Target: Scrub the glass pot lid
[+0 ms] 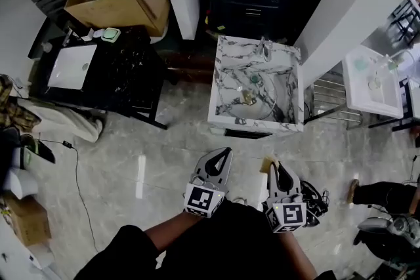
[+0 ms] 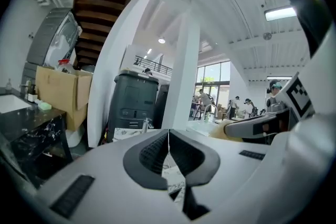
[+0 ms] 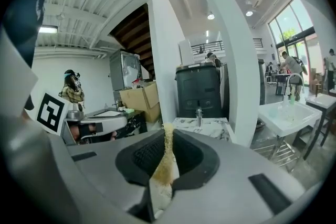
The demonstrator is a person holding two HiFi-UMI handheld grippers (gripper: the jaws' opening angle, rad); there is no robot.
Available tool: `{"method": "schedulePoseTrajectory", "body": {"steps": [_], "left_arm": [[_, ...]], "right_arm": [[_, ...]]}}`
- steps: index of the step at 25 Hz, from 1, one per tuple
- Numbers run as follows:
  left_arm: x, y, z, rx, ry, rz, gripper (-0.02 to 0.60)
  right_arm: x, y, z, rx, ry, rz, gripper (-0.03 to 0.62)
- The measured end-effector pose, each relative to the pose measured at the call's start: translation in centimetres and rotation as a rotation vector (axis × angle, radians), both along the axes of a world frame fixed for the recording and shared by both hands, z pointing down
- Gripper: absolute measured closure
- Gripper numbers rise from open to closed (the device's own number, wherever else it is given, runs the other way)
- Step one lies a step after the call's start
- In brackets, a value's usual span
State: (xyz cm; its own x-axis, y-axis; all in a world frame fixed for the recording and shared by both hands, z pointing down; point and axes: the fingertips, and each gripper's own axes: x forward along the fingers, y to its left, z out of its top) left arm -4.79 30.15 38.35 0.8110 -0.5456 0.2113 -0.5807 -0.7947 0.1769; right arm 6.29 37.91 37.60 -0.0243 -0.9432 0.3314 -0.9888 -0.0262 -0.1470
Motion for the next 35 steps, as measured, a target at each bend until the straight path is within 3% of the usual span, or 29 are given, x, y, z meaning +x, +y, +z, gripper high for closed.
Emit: {"method": "schedulePoseTrajectory", "body": {"steps": [8, 13, 18, 23, 35], "left_arm": [[-0.6, -8.2, -0.2, -0.039, 0.038, 0.052, 0.563], [-0.6, -11.4, 0.6, -0.039, 0.021, 0.073, 0.563], [-0.3, -13.5, 1.1, -0.052, 0.020, 0.041, 0.563], [0.8, -14.4, 2.2, -0.055, 0.037, 0.009, 0.563], [5.7, -18.0, 5.2, -0.047, -0.079, -0.189, 0.563]], "right_arm": [[0.4, -9.0, -0.1, -0.024, 0.007, 0.078, 0.535], [1.1, -12.0, 0.3, -0.039, 0.016, 0.106, 0.535], [2.0, -13.9, 1.5, -0.064, 0.027, 0.088, 0.536], [3.2, -16.1, 2.7, -0.065, -0.010, 0.030, 0.535], [9.1, -22.8, 8.6, -0.118, -0.070, -0.193, 0.536]]}}
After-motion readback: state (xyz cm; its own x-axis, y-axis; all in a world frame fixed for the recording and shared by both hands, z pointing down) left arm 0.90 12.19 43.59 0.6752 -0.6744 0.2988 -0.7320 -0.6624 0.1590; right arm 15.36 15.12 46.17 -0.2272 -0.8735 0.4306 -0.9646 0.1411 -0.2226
